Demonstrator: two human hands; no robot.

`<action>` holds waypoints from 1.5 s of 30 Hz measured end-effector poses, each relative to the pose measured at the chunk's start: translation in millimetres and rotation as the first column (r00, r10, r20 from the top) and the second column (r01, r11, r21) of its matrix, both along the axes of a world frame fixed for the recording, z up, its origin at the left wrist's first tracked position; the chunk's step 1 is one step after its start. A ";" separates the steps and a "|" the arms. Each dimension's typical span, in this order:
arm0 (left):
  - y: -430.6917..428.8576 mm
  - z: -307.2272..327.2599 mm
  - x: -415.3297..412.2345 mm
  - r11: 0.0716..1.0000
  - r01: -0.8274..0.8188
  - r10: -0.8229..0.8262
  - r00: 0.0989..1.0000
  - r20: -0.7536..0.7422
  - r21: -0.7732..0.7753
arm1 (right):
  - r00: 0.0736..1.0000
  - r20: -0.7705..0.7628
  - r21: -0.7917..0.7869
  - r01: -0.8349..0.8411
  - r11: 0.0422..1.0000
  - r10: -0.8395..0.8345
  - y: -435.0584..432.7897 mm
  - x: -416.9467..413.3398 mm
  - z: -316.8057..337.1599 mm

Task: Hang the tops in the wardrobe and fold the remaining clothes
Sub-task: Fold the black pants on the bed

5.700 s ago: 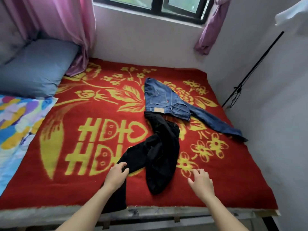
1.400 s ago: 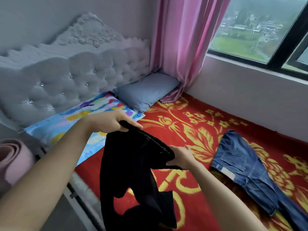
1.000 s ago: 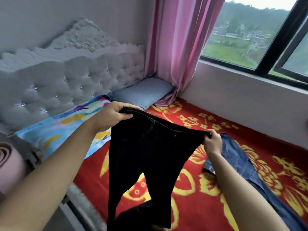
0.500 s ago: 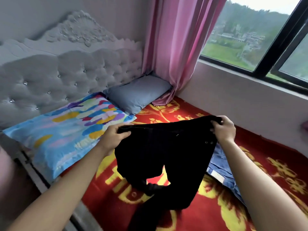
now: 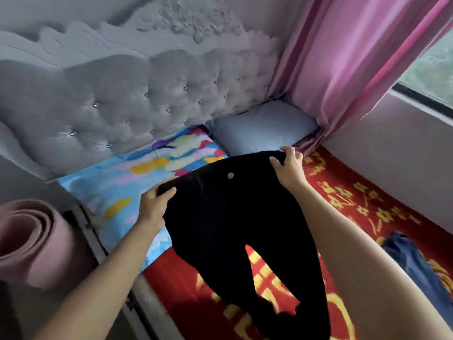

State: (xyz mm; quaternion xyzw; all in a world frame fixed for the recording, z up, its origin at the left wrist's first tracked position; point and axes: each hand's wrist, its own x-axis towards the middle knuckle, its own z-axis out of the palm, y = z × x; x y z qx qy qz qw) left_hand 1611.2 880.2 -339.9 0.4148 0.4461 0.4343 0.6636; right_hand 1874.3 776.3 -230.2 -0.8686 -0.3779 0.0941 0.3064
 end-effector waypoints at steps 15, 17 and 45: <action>-4.1 -129.3 -5.4 0.801 0.522 -0.493 0.297 -0.818 -0.293 | 0.907 -0.308 -0.686 -0.002 0.727 -0.288 -108.9 -42.1 -189.1; -16.2 -133.9 4.1 0.766 0.562 -0.516 0.249 -0.819 -0.312 | 0.898 -0.300 -0.713 0.013 0.701 -0.321 -142.6 -43.2 -203.4; -154.3 -286.5 239.6 -0.205 0.922 0.326 -0.253 -0.911 -0.329 | 0.836 -0.153 -0.744 0.254 0.618 -0.527 -371.7 -4.5 -401.3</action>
